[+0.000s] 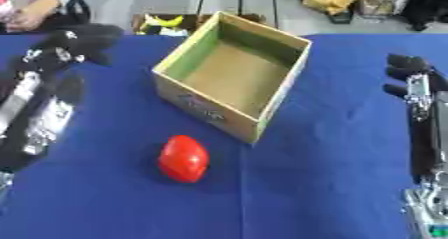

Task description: Pick up objects on the table and place them in the box.

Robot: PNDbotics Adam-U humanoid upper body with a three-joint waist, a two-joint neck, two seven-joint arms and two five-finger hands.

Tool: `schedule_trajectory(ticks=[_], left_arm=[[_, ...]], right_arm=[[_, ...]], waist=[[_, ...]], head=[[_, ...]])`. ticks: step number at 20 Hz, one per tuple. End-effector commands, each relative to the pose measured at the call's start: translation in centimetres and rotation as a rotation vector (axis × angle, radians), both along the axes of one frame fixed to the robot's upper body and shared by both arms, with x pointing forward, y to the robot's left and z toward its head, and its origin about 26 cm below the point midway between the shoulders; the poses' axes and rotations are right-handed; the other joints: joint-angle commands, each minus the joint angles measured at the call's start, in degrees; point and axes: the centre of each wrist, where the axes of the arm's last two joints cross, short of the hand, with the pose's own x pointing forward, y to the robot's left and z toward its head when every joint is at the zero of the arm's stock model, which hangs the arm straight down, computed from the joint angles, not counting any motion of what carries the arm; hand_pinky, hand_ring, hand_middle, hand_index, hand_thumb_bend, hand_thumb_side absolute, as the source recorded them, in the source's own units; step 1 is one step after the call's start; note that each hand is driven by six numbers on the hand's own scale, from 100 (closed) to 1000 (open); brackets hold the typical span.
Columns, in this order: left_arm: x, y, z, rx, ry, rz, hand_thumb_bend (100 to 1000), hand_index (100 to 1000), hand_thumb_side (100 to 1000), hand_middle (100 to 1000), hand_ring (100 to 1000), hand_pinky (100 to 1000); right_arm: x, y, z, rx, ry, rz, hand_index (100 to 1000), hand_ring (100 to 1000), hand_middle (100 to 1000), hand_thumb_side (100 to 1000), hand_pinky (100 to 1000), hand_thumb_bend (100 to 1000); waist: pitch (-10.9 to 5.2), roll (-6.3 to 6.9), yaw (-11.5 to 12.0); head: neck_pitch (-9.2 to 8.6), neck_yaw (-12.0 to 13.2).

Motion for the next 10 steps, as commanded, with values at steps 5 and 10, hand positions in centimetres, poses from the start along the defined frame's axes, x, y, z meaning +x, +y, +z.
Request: schedule_trajectory(ticks=[5, 10], left_arm=[[-0.76, -1.38, 0.32, 0.19, 0.004, -0.106, 100, 846, 1000, 778, 818, 678], [-0.78, -1.46, 0.39, 0.269, 0.017, -0.115, 100, 839, 1000, 759, 770, 646]], right_arm=[[-0.18, -0.1, 0.64, -0.001, -0.027, -0.005, 793, 831, 779, 1000, 775, 100], [-0.18, -0.06, 0.61, -0.001, -0.026, -0.003, 793, 831, 779, 1000, 776, 100]], waist=[[-1.34, 0.24, -0.31], [-1.22, 0.41, -0.29]], head=[[-0.43, 0.34], [-0.42, 0.27]])
